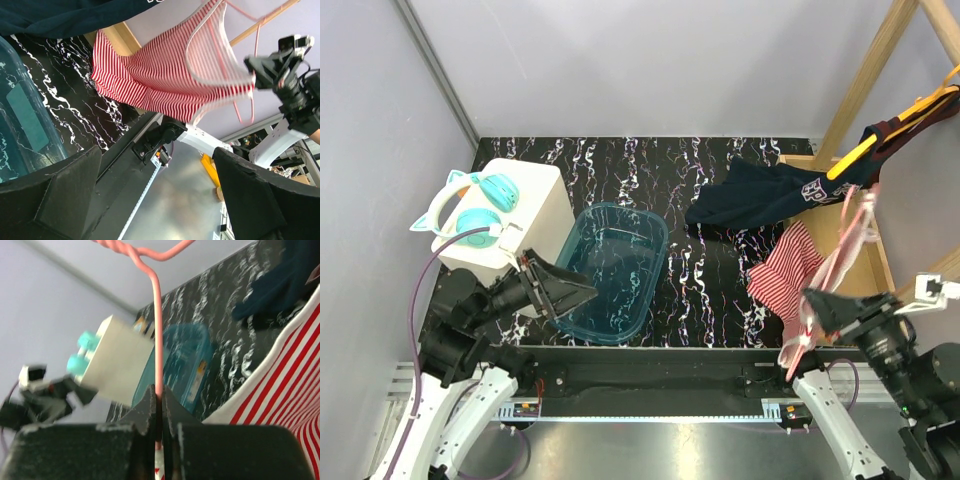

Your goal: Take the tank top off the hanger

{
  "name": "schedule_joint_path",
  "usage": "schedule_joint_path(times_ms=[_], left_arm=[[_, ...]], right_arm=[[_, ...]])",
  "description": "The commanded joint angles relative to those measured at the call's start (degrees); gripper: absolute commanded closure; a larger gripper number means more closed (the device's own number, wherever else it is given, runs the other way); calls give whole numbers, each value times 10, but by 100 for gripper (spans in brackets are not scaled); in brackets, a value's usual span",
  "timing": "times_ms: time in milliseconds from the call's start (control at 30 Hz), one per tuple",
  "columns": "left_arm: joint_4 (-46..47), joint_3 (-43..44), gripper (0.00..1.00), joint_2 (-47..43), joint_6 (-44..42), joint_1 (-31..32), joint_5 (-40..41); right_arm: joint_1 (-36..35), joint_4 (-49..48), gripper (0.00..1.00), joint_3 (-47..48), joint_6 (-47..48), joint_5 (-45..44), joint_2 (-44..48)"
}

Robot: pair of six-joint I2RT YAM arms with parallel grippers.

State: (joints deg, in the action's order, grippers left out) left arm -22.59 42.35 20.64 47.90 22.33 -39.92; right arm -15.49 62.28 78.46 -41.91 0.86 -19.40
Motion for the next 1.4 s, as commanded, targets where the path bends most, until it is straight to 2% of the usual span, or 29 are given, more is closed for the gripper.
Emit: schedule_joint_path(times_ms=[0,167,200,267,367,433,467,500,567,600,667,867,1033,1267,1367], left_arm=[[46,-4,1,19,8,-2,-20],[122,-10,6,37,39,7,-15],[132,-9,7,44,37,20,-1],[160,-2,9,58,26,43,15],[163,25,13,110,-21,118,72],[152,49,15,158,-57,205,154],[144,62,16,176,-98,273,189],[134,90,17,198,-118,307,273],[106,121,18,259,-169,401,358],[100,154,18,280,-183,425,435],[95,187,18,346,-204,469,486],[98,314,20,470,-213,496,558],[110,351,23,519,-221,497,589],[119,396,39,572,-233,497,607],[117,407,53,585,-240,497,615]], right_arm=[[2,6,100,-50,11,241,46],[2,-12,100,-125,-1,406,74],[2,-22,100,-138,-2,453,83],[2,-53,100,-166,-11,484,89],[2,-108,100,-184,-40,521,95],[1,-138,100,-189,-61,535,92],[2,-163,100,-189,-79,538,90],[1,-174,100,-189,-85,538,88],[3,-203,100,-186,-108,541,85],[2,-213,100,-185,-116,543,83],[2,-230,100,-179,-128,544,83],[2,-238,100,-169,-145,546,86],[2,-248,100,-180,-171,544,105],[2,-248,100,-180,-192,551,127],[2,-247,100,-179,-199,553,136]])
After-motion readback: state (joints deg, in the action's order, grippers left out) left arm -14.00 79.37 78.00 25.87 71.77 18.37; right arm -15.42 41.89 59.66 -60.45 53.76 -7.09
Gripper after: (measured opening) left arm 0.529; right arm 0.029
